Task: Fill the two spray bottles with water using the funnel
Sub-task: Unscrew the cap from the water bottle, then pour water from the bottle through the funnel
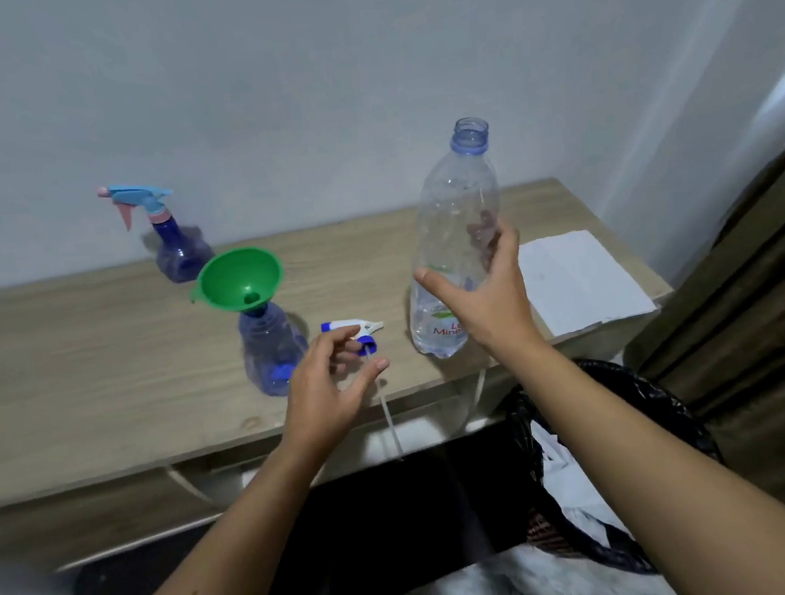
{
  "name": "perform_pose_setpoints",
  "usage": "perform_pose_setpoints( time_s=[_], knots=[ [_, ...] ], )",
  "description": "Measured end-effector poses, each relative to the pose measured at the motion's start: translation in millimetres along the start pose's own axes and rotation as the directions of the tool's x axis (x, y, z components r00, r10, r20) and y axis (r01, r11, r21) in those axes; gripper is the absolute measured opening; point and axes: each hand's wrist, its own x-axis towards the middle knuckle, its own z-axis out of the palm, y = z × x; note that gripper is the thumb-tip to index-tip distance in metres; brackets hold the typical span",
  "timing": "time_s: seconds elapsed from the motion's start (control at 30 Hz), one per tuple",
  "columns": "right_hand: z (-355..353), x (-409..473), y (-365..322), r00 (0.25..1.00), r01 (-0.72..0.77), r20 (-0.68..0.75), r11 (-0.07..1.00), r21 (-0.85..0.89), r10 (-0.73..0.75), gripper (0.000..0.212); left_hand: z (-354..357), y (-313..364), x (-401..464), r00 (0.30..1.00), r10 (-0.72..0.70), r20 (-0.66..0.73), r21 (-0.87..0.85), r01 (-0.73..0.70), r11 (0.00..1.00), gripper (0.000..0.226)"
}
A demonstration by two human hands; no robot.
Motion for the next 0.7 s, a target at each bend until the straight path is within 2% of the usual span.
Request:
perform_pose_setpoints(
  time_s=[0.1, 0.17, 0.27, 0.33, 0.43, 0.5, 0.57, 0.7],
  knots=[
    [16.2, -1.3, -2.8, 0.998, -0.007, -0.061, 1.000, -0.013, 0.006, 0.104, -31.0, -12.8, -16.9, 0.993, -0.093, -0.067, -0.003, 0.093, 0.996, 0.030],
    [26.4, -1.4, -4.9, 0.995, 0.001, -0.097, 1.000, -0.021, -0.003, 0.105, -48.0, -20.4, -25.2, 0.978, -0.126, -0.164, 0.066, 0.138, 0.988, 0.026],
    [38.2, 0.4, -7.4, 0.990, 0.007, -0.141, 0.999, -0.037, -0.012, 0.102, -66.4, -30.4, -24.2, 0.925, -0.182, -0.334, 0.132, 0.237, 0.963, 0.046],
    [44.8, 1.3, -7.3, 0.987, 0.013, -0.158, 0.999, -0.041, -0.020, 0.096, -72.8, -35.0, -17.2, 0.901, -0.166, -0.400, 0.150, 0.243, 0.958, 0.068],
    [52.0, 1.2, -6.5, 0.984, 0.032, -0.175, 0.999, -0.041, -0.039, 0.088, -78.5, -38.2, 1.6, 0.931, -0.126, -0.344, 0.165, 0.192, 0.968, 0.105],
    [54.5, 0.5, -7.3, 0.984, 0.043, -0.170, 0.998, -0.046, -0.050, 0.084, -79.6, -38.8, 12.5, 0.953, -0.170, -0.252, 0.114, 0.204, 0.972, 0.117],
    [55.0, -0.4, -8.8, 0.984, 0.054, -0.164, 0.997, -0.052, -0.062, 0.081, -78.7, -41.4, 18.9, 0.959, -0.193, -0.207, 0.086, 0.214, 0.973, 0.107],
    [51.3, -1.2, -12.3, 0.988, 0.080, -0.124, 0.994, -0.076, -0.089, 0.077, -73.0, -44.7, 17.4, 0.956, -0.193, -0.222, 0.085, 0.216, 0.973, 0.076]
  ],
)
